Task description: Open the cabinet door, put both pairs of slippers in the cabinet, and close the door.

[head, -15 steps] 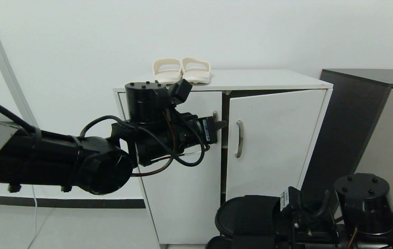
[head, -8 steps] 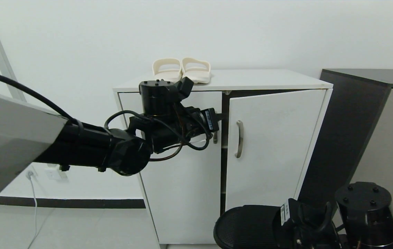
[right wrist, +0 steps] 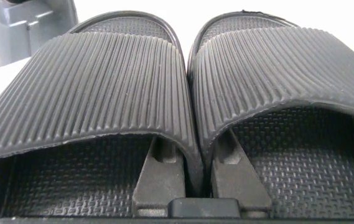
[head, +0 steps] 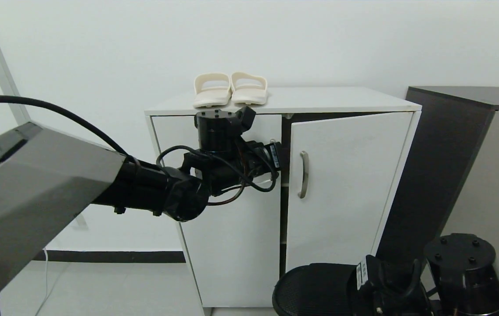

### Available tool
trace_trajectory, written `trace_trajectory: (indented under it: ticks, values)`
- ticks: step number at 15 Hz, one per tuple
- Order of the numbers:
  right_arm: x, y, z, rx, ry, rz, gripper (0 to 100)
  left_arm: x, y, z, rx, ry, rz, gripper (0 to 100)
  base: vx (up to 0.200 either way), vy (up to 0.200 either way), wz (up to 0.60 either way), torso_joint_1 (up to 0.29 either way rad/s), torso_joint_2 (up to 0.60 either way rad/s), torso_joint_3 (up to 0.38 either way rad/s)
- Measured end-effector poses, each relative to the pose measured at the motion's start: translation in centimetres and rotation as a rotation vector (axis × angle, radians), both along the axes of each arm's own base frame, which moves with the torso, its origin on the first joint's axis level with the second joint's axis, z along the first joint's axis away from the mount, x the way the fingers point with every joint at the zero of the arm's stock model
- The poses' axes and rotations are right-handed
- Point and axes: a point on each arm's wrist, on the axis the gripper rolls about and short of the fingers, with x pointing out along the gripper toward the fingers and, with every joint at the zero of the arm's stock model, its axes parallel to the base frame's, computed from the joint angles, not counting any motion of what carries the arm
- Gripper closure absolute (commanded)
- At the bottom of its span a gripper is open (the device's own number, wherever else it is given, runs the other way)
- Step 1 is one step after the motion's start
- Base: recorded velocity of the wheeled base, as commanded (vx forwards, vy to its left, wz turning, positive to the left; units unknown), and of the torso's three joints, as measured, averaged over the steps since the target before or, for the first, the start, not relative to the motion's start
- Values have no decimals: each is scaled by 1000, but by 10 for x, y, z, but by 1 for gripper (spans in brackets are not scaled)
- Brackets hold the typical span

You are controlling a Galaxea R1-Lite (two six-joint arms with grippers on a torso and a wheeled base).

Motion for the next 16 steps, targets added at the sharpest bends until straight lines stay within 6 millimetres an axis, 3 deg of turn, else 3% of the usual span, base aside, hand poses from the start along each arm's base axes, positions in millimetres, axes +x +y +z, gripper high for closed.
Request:
trace_trajectory:
  ticks: [5, 8, 12, 16]
  values:
    - [-2, 0, -1, -6, -7, 11, 100, -56, -26, 4, -27, -38, -132, 100, -200, 0, 0, 0, 2, 3]
    - [-3, 0, -2, -12, -12, 18, 100, -66, -21, 13, -35, -53, -133, 100, 0, 0, 0, 0, 0, 0]
    - [6, -1, 2, 6, -5, -28, 100, -89, 15, 22, -12, -58, -80, 100, 0, 0, 0, 0, 0, 0]
    - [20, -3, 2, 28, -1, -89, 100, -142, 75, 29, -4, -59, -12, 100, 0, 0, 0, 0, 0, 0]
